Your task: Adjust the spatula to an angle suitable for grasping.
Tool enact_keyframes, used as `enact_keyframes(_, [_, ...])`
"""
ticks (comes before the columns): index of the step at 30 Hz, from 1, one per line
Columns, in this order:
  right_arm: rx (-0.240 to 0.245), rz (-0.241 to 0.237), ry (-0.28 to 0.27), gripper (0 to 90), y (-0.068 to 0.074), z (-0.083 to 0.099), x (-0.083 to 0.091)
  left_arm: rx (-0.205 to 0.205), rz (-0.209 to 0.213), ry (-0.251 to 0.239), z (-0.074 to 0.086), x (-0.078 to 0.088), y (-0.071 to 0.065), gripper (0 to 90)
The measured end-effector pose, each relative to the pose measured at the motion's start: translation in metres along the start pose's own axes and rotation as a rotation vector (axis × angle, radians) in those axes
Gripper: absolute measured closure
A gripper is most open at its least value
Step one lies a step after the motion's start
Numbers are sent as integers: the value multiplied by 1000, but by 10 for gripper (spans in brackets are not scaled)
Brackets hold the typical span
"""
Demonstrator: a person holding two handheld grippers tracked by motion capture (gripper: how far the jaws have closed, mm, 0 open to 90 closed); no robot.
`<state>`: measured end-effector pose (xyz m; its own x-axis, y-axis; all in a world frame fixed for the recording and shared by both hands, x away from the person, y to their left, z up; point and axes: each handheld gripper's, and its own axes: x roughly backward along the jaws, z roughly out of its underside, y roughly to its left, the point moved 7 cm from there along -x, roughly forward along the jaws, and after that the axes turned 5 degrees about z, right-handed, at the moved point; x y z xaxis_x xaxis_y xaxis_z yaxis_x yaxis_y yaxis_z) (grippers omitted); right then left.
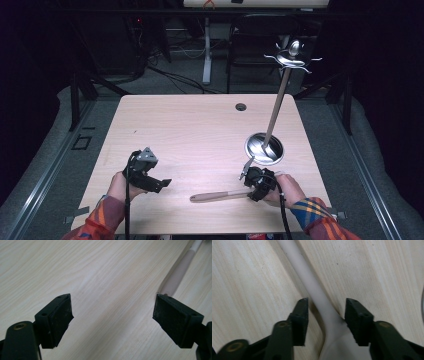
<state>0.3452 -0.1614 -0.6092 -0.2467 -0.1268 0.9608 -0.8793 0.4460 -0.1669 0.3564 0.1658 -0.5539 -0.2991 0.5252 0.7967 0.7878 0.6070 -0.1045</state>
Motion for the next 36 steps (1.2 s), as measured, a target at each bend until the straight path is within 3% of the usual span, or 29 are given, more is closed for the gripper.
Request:
enact_keyframes(9, [28,34,12,672,-4,1,0,11,-8,15,3,0,5,155])
enact_keyframes(14, [-19,47,27,745,-8,8,3,36,-23,31,8,-2,14,153])
enact_keyframes(16, [-28,53,39,748,-9,10,4,49,-36,26,9,-2,18,152])
enact_keyframes(18, [-76,51,46,748,-13,16,5,57,-41,26,10,-2,21,152])
enact_keyframes(25, [-125,61,67,741,-16,22,6,63,-41,34,10,-6,26,152])
enact_keyframes(31, [-97,74,82,669,-16,17,3,58,-45,41,10,-6,26,151])
enact_keyframes(36, [-108,34,73,670,-17,7,0,68,-43,42,11,-6,28,150])
